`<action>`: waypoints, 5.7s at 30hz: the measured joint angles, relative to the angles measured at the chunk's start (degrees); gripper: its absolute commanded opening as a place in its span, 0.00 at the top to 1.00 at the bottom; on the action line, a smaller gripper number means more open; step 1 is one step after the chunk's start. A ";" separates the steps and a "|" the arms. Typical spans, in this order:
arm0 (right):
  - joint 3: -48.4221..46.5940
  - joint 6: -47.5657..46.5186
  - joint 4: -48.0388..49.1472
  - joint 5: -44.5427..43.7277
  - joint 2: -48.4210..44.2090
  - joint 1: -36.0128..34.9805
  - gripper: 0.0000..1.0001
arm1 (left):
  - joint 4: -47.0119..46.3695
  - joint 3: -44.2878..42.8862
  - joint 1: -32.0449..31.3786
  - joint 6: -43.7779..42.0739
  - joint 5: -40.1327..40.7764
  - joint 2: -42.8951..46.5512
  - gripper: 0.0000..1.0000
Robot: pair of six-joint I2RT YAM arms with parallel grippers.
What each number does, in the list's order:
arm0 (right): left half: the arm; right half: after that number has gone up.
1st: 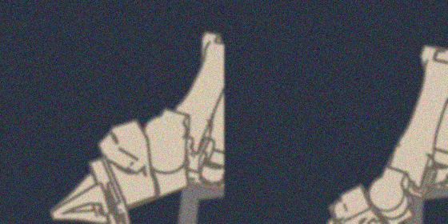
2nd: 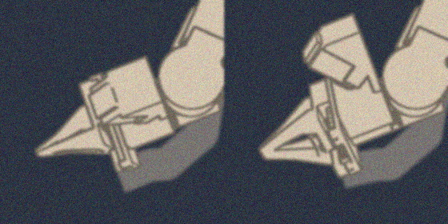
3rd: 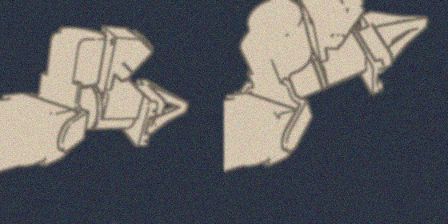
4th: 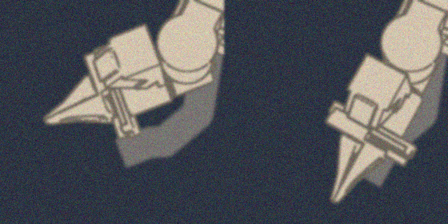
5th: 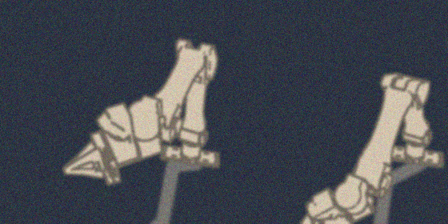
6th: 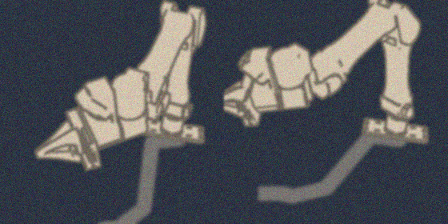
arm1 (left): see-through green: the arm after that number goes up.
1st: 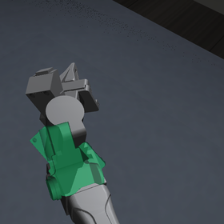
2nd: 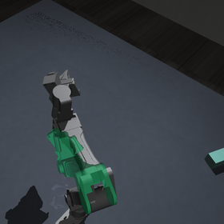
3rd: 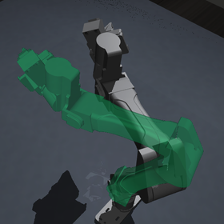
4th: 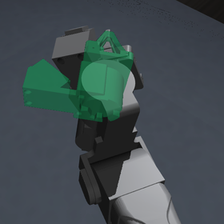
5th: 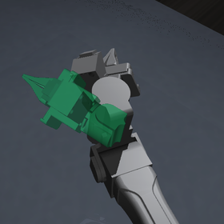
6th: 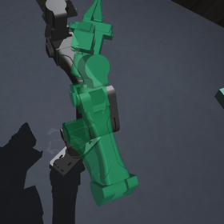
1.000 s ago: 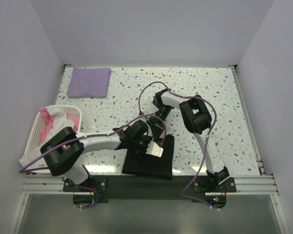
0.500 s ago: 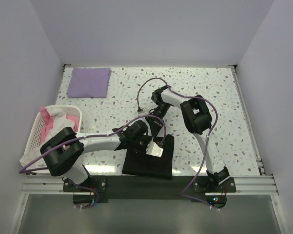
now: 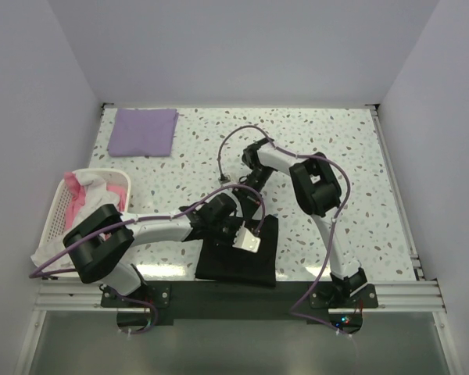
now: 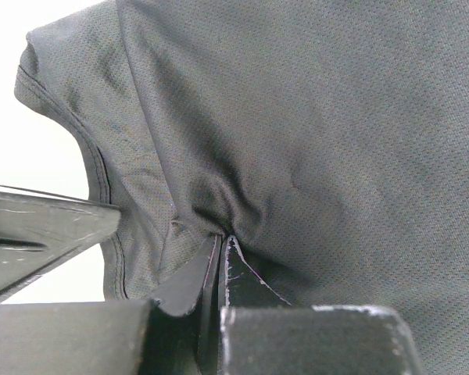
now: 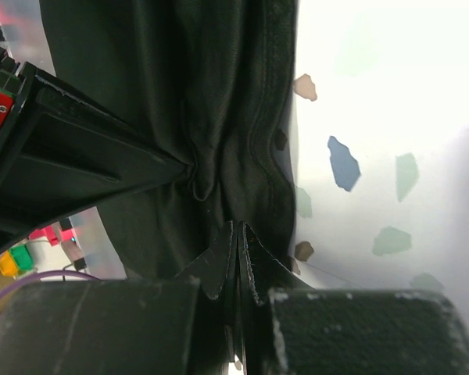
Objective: Fold and stack the t-shirts
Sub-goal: Fold the tshirt
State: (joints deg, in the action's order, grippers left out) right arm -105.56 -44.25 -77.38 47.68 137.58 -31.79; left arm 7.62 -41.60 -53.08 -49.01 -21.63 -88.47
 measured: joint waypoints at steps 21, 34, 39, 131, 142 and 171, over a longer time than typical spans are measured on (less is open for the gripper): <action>4.44 -0.35 0.11 1.88 -4.28 -1.95 1.00 | -0.02 0.00 -0.26 0.00 0.26 0.00 1.00; 4.66 -1.25 0.13 1.31 -4.20 -2.01 1.00 | -0.04 0.00 -0.31 0.00 0.39 0.00 1.00; 4.22 -1.14 0.24 0.66 0.09 -2.01 1.00 | -0.04 0.00 -0.31 0.00 0.42 0.00 1.00; -1.09 3.04 1.90 -19.06 -22.21 12.76 0.18 | 30.08 -21.09 31.85 10.38 -21.77 -1.75 0.43; 18.27 4.37 7.45 -12.33 -26.32 10.10 0.27 | 37.40 -32.13 33.81 7.23 -26.01 -19.74 0.43; 24.17 4.70 16.74 -16.09 -22.75 7.04 0.72 | 38.84 -34.95 33.18 6.36 -29.59 -27.93 0.90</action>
State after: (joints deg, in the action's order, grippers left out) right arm -81.38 -39.55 -60.64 31.59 114.83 -24.75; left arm 46.46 -76.55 -19.90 -42.65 -51.22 -116.40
